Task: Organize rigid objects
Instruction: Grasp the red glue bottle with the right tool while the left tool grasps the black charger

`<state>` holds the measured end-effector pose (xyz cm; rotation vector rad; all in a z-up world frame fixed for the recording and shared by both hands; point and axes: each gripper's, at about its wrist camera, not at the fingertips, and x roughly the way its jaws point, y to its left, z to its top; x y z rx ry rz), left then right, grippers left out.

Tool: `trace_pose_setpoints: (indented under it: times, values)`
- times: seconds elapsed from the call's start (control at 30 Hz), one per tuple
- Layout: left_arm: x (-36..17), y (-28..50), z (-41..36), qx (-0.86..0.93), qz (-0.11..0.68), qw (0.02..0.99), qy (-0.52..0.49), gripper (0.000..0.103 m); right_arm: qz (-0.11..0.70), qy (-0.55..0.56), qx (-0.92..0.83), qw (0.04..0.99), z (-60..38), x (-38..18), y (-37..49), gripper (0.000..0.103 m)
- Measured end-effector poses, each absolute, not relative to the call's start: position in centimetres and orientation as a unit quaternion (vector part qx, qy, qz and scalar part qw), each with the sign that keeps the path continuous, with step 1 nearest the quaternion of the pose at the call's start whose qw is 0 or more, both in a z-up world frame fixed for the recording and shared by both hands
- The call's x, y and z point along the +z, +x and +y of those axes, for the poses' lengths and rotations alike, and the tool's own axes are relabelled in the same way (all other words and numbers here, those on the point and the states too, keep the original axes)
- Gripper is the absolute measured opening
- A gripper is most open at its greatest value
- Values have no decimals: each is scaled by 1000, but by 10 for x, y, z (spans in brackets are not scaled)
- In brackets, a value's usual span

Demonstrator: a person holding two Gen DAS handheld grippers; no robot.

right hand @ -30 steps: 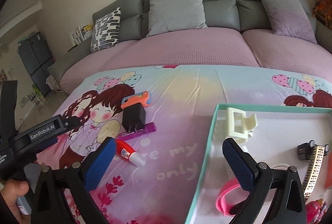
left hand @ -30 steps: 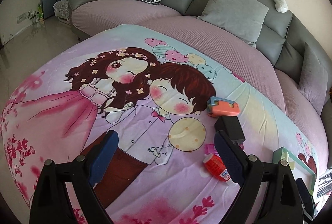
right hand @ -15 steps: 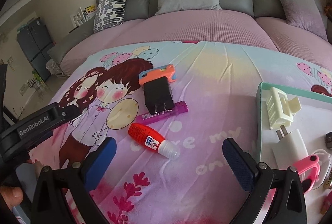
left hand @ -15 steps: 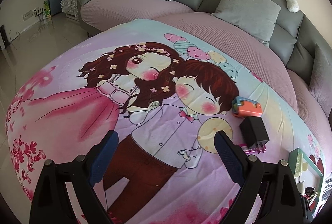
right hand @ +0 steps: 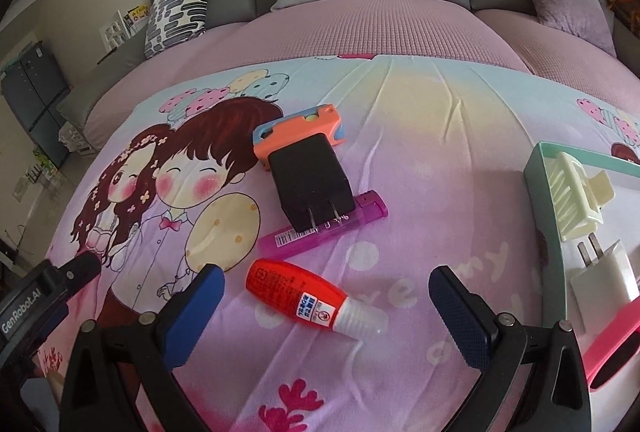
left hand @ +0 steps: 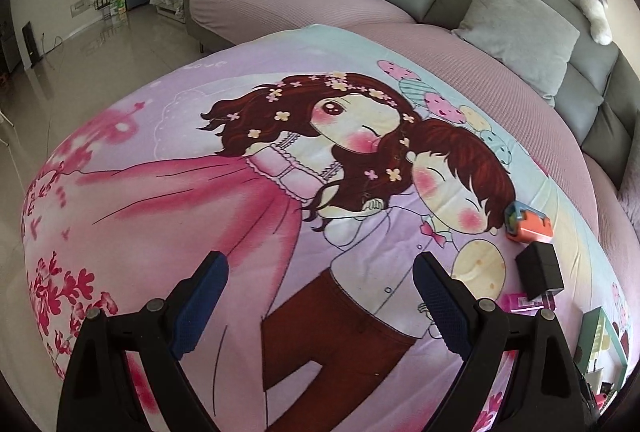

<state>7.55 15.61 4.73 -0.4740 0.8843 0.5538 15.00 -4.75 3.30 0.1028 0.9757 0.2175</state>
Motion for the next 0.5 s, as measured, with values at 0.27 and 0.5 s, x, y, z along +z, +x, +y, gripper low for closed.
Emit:
trace_pose_setpoints:
  times: [0.27, 0.5]
  values:
    - [43, 76, 162, 261, 421, 836, -236, 94, 472, 57, 68, 877, -38, 21, 163, 103]
    - [41, 77, 161, 256, 422, 836, -238, 94, 468, 28, 46, 882, -37, 18, 157, 103]
